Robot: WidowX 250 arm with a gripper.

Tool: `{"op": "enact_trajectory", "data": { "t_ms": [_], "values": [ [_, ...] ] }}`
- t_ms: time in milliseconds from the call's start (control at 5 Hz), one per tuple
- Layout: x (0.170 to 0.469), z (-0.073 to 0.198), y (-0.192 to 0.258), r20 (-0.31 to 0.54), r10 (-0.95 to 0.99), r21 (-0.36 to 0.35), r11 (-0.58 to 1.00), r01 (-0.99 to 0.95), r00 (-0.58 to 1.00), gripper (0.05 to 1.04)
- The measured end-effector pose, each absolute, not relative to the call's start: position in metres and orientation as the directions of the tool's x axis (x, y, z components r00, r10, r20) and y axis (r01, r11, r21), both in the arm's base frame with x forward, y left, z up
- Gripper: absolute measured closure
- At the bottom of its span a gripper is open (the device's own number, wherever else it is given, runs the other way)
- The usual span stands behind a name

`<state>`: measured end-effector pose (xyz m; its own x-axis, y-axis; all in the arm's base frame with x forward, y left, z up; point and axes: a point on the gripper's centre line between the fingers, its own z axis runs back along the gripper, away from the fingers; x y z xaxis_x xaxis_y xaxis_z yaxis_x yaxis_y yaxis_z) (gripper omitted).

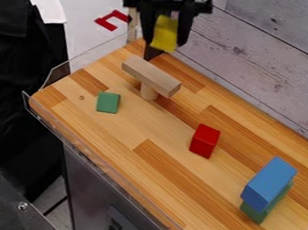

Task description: Move the yellow block from the top of the red block to the top of the triangular block

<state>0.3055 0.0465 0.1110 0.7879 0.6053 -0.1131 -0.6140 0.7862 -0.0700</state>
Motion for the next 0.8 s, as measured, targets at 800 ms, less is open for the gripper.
{"op": "enact_trajectory", "data": {
  "t_ms": [800],
  "values": [
    [0.312, 0.066, 0.042, -0.183, 0.822, -0.034, 0.542, -0.839, 0.539, 0.518]
  ]
}}
